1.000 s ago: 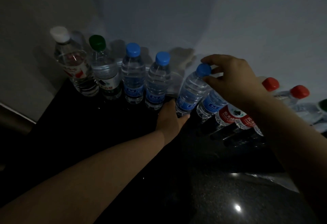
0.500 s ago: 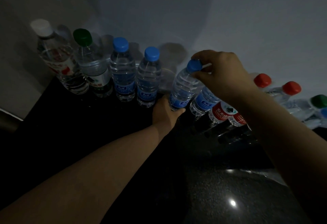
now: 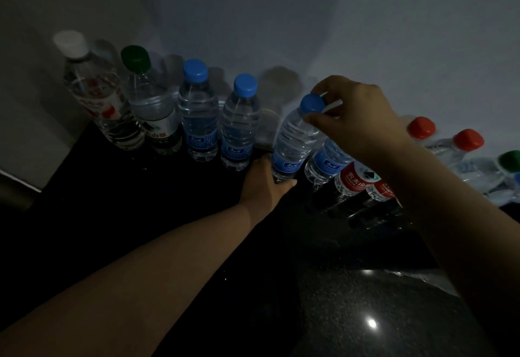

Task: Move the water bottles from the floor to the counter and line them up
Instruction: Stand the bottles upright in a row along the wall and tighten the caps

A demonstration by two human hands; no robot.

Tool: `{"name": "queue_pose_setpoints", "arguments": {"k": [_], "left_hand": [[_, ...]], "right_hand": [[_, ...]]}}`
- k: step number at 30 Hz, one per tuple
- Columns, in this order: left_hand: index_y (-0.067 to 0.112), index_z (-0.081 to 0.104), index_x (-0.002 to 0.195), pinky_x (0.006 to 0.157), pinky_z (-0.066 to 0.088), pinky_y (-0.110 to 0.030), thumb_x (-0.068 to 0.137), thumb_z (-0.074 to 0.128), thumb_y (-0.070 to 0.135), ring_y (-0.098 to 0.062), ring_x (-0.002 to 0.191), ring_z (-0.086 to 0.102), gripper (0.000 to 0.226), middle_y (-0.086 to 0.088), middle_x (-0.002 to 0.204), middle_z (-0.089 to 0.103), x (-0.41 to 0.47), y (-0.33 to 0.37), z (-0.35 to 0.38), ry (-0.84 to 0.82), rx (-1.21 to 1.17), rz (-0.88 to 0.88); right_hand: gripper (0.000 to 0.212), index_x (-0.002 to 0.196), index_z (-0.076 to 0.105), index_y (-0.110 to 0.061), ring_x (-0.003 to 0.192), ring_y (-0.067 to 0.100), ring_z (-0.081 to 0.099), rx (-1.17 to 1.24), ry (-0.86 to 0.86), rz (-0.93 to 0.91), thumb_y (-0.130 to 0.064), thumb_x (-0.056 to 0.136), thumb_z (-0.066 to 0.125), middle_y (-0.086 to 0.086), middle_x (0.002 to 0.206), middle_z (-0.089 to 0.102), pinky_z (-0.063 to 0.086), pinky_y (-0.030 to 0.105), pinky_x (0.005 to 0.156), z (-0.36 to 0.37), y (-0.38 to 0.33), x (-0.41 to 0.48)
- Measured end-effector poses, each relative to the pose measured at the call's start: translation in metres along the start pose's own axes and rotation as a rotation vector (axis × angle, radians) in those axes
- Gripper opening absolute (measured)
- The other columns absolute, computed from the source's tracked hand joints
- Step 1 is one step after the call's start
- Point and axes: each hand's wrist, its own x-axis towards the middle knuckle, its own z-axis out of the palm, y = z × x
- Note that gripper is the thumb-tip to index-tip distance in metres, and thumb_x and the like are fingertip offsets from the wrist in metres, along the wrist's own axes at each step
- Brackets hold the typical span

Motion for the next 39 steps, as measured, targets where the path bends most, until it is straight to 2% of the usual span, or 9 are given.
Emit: {"name": "queue_pose_setpoints", "arguments": {"k": [3, 5, 13, 17, 20, 25, 29, 33, 39], "left_hand": [[0.009, 0.053, 0.128, 0.100, 0.049, -0.036, 0.074, 0.082, 0.022, -0.020, 0.119, 0.057, 0.063, -0.008, 0.129, 0.059, 0.001, 0.002, 0.007, 0.048, -0.024, -0.064], [0.009, 0.055, 0.126, 0.099, 0.050, -0.035, 0.075, 0.081, 0.023, -0.021, 0.118, 0.058, 0.058, -0.008, 0.127, 0.059, 0.002, 0.002, 0.010, 0.095, -0.014, -0.073], [0.009, 0.054, 0.128, 0.094, 0.045, -0.024, 0.080, 0.076, 0.021, -0.021, 0.118, 0.057, 0.054, -0.009, 0.129, 0.059, 0.004, -0.003, 0.013, 0.106, -0.031, -0.062], [0.010, 0.054, 0.129, 0.101, 0.048, -0.035, 0.081, 0.076, 0.019, -0.021, 0.120, 0.056, 0.054, -0.008, 0.130, 0.059, 0.002, -0.002, 0.013, 0.118, -0.043, -0.075], [0.008, 0.053, 0.129, 0.101, 0.048, -0.035, 0.081, 0.076, 0.019, -0.021, 0.121, 0.056, 0.054, -0.009, 0.129, 0.059, 0.001, -0.001, 0.012, 0.127, -0.050, -0.085], [0.006, 0.059, 0.120, 0.089, 0.050, -0.025, 0.079, 0.078, 0.023, -0.021, 0.114, 0.061, 0.048, -0.009, 0.122, 0.065, -0.002, 0.001, 0.008, 0.178, -0.020, -0.143], [0.007, 0.064, 0.111, 0.084, 0.051, -0.024, 0.077, 0.079, 0.028, -0.020, 0.107, 0.064, 0.042, -0.007, 0.113, 0.069, -0.006, 0.001, 0.004, 0.234, 0.029, -0.184], [0.007, 0.069, 0.102, 0.083, 0.056, -0.030, 0.075, 0.079, 0.035, -0.017, 0.097, 0.067, 0.040, -0.006, 0.104, 0.072, -0.005, 0.000, 0.000, 0.243, 0.066, -0.238], [0.008, 0.072, 0.097, 0.072, 0.049, -0.019, 0.074, 0.079, 0.038, -0.013, 0.089, 0.068, 0.038, -0.003, 0.098, 0.074, -0.006, -0.003, -0.002, 0.277, 0.028, -0.282]], "right_hand": [[0.031, 0.114, 0.057, -0.014, 0.083, 0.012, 0.063, -0.005, 0.004, -0.005, -0.025, 0.087, 0.069, 0.002, 0.108, 0.066, 0.050, 0.021, 0.074, 0.002, 0.000, 0.000], [0.032, 0.114, 0.058, -0.014, 0.083, 0.013, 0.063, -0.011, 0.014, -0.004, -0.026, 0.087, 0.069, 0.002, 0.108, 0.066, 0.050, 0.022, 0.074, 0.002, -0.001, 0.001], [0.040, 0.129, 0.058, -0.016, 0.094, 0.021, 0.067, -0.030, -0.007, -0.063, -0.025, 0.091, 0.064, 0.007, 0.118, 0.067, 0.053, 0.034, 0.091, 0.000, -0.006, 0.000], [0.037, 0.127, 0.060, -0.015, 0.091, 0.020, 0.068, -0.023, -0.017, -0.065, -0.023, 0.091, 0.064, 0.008, 0.117, 0.068, 0.054, 0.036, 0.090, 0.000, -0.007, 0.000], [0.037, 0.127, 0.060, -0.015, 0.090, 0.019, 0.068, -0.018, -0.011, -0.076, -0.022, 0.091, 0.064, 0.008, 0.118, 0.068, 0.054, 0.035, 0.089, 0.001, -0.008, 0.000], [0.036, 0.127, 0.060, -0.014, 0.089, 0.017, 0.067, 0.004, -0.007, -0.084, -0.021, 0.091, 0.064, 0.007, 0.118, 0.067, 0.055, 0.034, 0.089, 0.005, -0.012, 0.001], [0.035, 0.124, 0.062, -0.012, 0.088, 0.021, 0.068, 0.022, -0.002, -0.098, -0.020, 0.090, 0.065, 0.008, 0.116, 0.068, 0.055, 0.039, 0.088, 0.007, -0.017, 0.003], [0.035, 0.125, 0.061, -0.013, 0.087, 0.019, 0.067, 0.030, 0.005, -0.092, -0.020, 0.091, 0.065, 0.008, 0.116, 0.067, 0.055, 0.039, 0.088, 0.008, -0.019, 0.004], [0.037, 0.126, 0.061, -0.012, 0.089, 0.020, 0.068, 0.057, -0.001, -0.092, -0.019, 0.090, 0.065, 0.008, 0.117, 0.067, 0.054, 0.038, 0.088, 0.012, -0.026, 0.007]]}}
